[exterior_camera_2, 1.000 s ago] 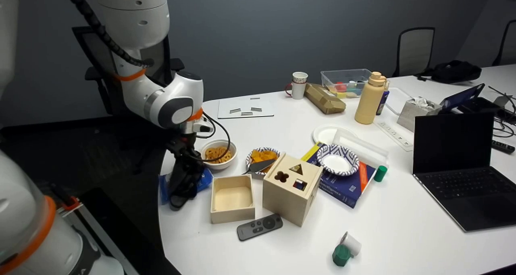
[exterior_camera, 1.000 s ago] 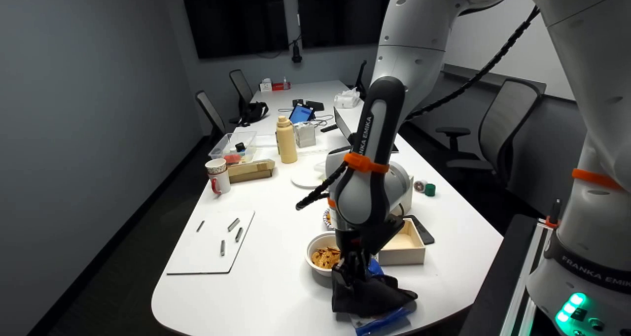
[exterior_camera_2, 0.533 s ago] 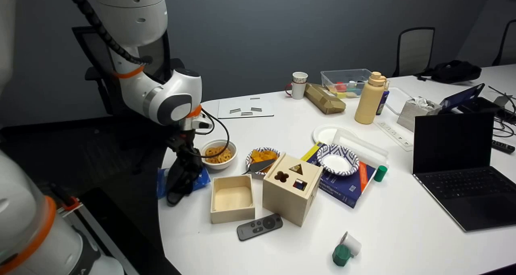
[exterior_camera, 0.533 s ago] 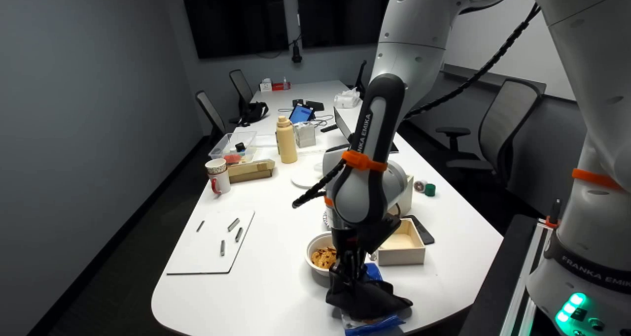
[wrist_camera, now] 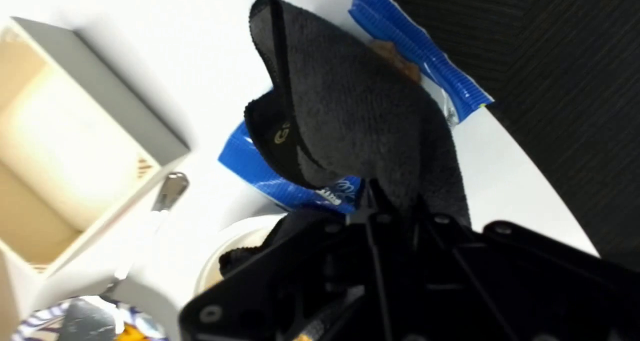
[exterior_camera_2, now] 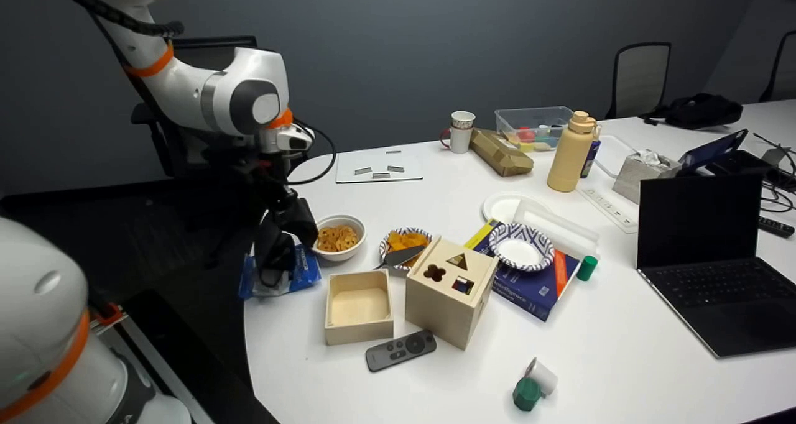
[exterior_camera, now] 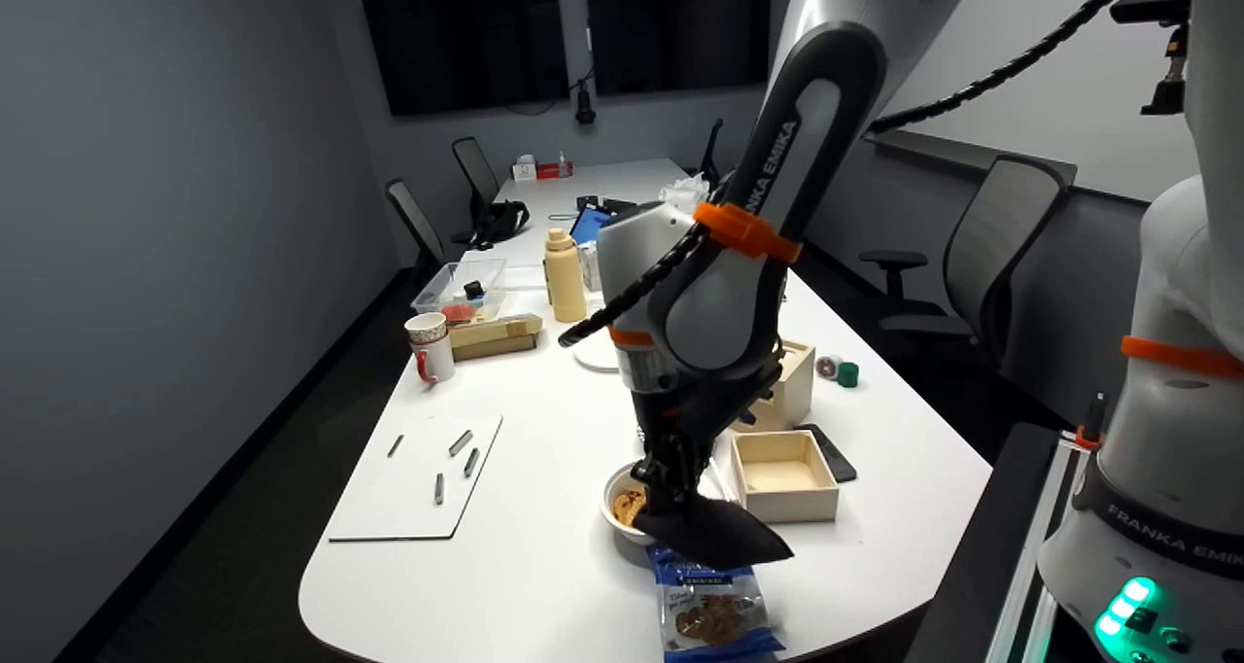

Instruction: Use the dark grey towel to wipe the remote control.

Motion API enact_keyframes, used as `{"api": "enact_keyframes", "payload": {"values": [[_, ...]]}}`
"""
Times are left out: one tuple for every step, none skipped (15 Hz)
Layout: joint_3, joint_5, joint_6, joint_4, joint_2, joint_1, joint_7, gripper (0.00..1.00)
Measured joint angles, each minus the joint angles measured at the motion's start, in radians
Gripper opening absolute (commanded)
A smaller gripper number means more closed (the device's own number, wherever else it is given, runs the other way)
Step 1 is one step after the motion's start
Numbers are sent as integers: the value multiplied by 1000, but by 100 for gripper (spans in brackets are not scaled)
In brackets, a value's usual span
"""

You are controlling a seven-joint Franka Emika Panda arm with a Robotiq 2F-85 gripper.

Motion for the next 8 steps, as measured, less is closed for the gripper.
{"api": "enact_keyframes", "payload": {"values": [[-12, -41, -63, -2, -44, 5, 69, 2], [-19, -71, -122, -4, -84, 2, 129, 2], [-22, -96, -174, -7, -119, -6, 181, 2], [-24, -115, -218, -14, -151, -19, 227, 2], [-24, -134, -251, -23, -180, -35, 272, 2], [-24, -154, -272, -36, -205, -57, 316, 2], [-26, -175, -280, -52, -226, -80, 354, 2], [-28, -197, -282, -70, -242, -108, 391, 2]]}}
